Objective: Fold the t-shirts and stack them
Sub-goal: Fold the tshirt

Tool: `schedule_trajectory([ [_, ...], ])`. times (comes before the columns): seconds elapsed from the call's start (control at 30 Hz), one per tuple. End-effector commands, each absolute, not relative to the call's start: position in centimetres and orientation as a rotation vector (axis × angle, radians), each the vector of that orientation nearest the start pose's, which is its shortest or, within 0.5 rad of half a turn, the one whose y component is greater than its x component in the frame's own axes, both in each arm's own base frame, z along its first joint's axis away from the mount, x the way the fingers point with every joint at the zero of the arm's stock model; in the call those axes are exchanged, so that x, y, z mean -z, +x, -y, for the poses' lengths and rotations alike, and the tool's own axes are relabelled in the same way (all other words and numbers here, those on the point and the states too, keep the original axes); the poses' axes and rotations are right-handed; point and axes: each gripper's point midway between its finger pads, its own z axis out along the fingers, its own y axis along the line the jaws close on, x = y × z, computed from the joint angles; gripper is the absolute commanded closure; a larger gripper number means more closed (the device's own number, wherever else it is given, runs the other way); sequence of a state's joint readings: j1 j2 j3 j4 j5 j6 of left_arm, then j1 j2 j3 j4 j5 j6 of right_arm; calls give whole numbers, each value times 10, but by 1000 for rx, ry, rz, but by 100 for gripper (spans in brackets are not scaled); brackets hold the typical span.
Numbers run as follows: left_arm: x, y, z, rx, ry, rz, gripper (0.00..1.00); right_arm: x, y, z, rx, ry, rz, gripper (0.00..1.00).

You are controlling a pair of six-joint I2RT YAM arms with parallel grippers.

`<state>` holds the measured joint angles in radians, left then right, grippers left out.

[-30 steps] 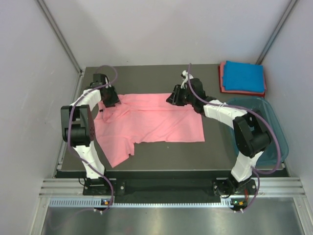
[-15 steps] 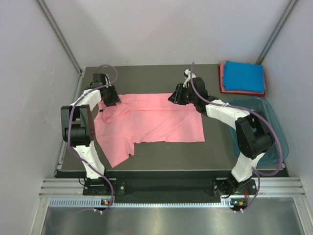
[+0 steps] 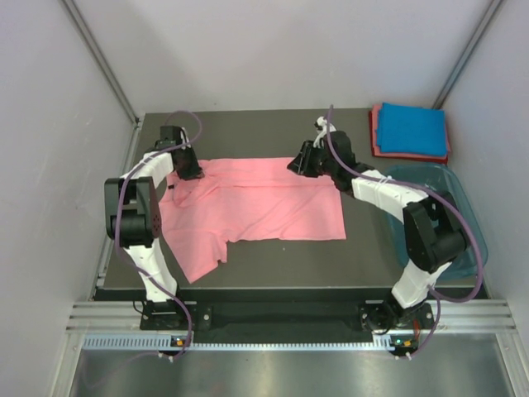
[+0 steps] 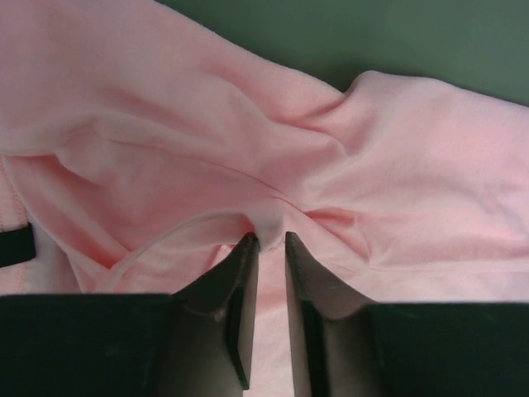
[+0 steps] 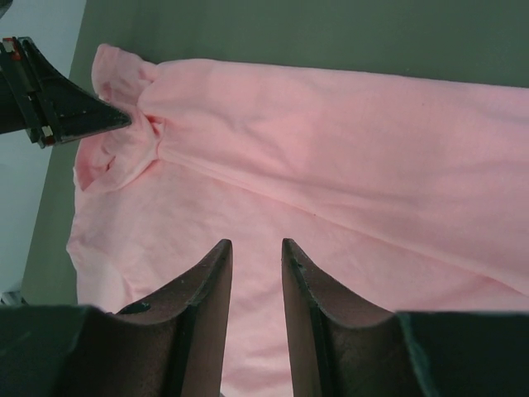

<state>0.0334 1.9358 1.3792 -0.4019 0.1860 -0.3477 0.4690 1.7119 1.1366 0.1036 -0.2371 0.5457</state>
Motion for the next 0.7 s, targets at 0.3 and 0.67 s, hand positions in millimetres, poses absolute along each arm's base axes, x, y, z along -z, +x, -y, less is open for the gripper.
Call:
schedule_trajectory([
  [0.3, -102, 450, 79, 399, -307, -2472, 100, -188, 408, -267, -877, -57, -2041, 69],
  [0.67, -78, 395, 104, 413, -376, -2603, 90, -181, 396, -263, -886, -55, -2049, 69],
])
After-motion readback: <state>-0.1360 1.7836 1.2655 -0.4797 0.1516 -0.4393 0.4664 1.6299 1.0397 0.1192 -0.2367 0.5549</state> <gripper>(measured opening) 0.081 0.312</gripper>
